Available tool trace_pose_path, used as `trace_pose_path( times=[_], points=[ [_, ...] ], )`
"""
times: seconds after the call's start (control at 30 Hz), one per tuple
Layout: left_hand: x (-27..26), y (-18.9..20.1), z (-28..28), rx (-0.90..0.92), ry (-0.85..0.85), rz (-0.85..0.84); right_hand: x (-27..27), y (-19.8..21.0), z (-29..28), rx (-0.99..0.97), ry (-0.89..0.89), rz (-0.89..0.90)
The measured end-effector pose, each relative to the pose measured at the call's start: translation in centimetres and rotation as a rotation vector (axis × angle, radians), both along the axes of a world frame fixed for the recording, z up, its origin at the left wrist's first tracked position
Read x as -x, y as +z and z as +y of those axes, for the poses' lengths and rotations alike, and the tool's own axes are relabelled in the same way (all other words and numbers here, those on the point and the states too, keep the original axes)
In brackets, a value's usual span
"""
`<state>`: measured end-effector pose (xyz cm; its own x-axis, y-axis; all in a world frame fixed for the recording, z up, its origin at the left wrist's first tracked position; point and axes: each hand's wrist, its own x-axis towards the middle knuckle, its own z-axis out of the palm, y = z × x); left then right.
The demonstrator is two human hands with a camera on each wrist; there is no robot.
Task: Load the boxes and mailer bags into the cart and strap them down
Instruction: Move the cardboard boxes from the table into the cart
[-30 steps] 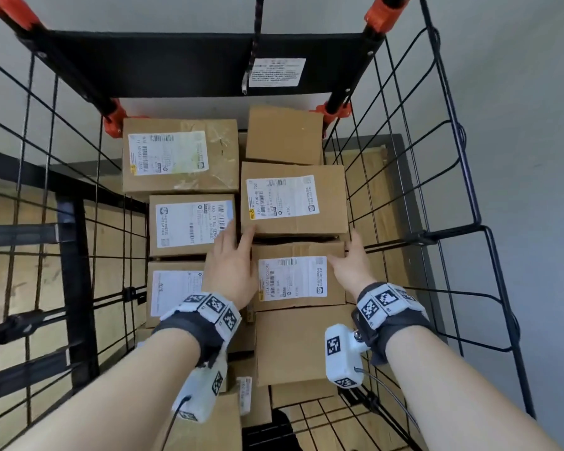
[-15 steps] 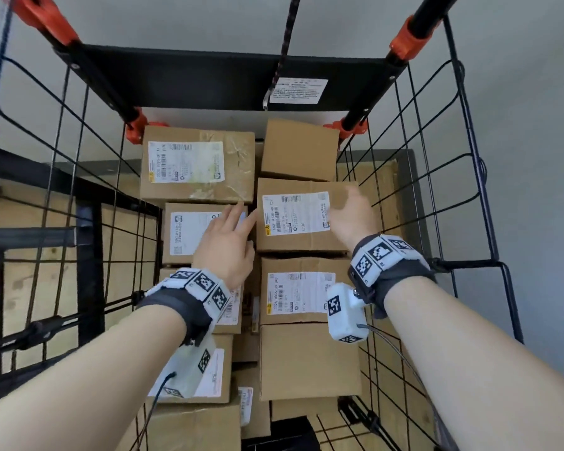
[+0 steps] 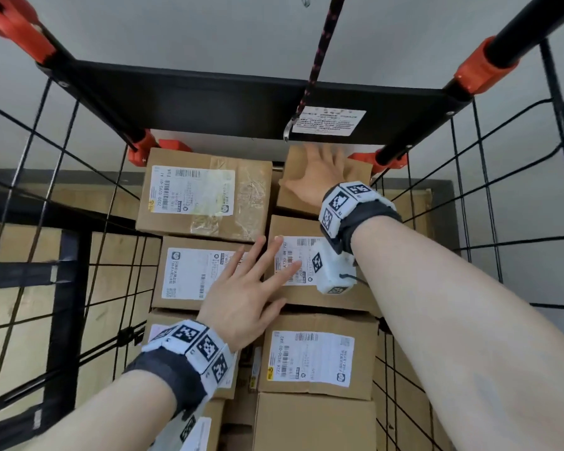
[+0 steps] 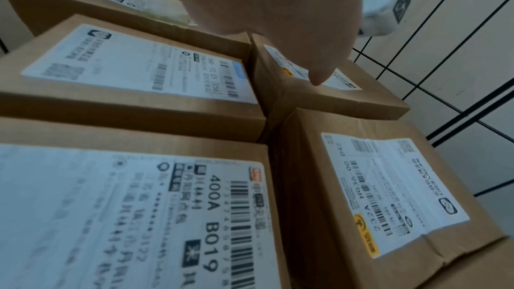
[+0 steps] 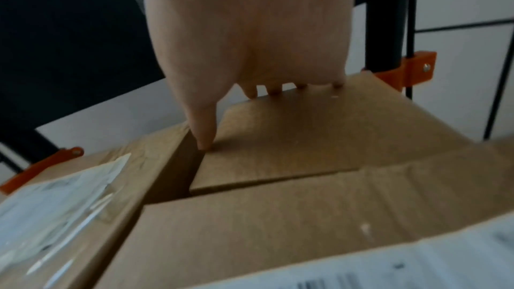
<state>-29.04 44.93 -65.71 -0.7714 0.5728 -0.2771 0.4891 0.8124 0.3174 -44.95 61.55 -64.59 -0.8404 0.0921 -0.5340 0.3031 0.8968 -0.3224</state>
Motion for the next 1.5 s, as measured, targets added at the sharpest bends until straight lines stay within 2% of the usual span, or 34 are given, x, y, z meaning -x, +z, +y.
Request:
trace_pose_path(
  times=[0.2,0.37,0.53,0.67,0.73,0.8,0.87,1.0,1.13,1.2,1.3,1.4,1.5],
  points=[
    [0.3,0.0,1.3,0.065,0.006,-0.015,-1.6,-0.8,-0.8,-0.005,0.137,-0.005],
    [0.1,0.3,2.5,0.102,0.055,-0.082,-2.4,-1.0,-0.8,0.04,0.118,-0.001],
    [0.1,0.8,3.4,0.049,0.129,-0.126,-4.3,0.4,2.4,0.032,-0.117,0.048],
    [-0.6,2.5,3.1,-0.044,0.508,-0.201,-9.0,1.8,3.8,0.026,-0.324,0.037],
    [-1.2,3.1,2.7,-0.027,0.604,-0.285,-11.7,1.9,4.0,0.019,-0.478,-0.023],
    [-1.6,3.5,2.6,-0.018,0.61,-0.363,-14.1,2.0,4.1,0.047,-0.674,-0.129],
    [-1.5,3.7,2.8,-0.038,0.606,-0.425,-15.5,2.4,4.2,0.105,-0.778,-0.249],
    [-0.8,3.8,2.7,-0.124,0.696,-0.505,-16.2,2.9,5.0,0.204,-0.76,-0.224],
    [-2.2,4.7,1.2,-0.167,0.838,-0.502,-18.9,4.0,5.6,0.174,-0.752,-0.3],
    [-3.7,5.3,0.7,-0.156,0.854,-0.526,-21.0,4.6,5.6,0.14,-0.746,-0.405],
    [-6.3,5.8,0.9,-0.142,0.807,-0.715,-23.7,4.8,5.1,0.112,-0.719,-0.546],
    [-8.1,5.9,1.5,-0.166,0.785,-0.801,-25.2,4.3,4.2,0.176,-0.762,-0.559],
    [-8.9,6.3,1.6,-0.214,0.831,-0.792,-26.3,4.6,3.7,0.231,-0.793,-0.54]
  ],
)
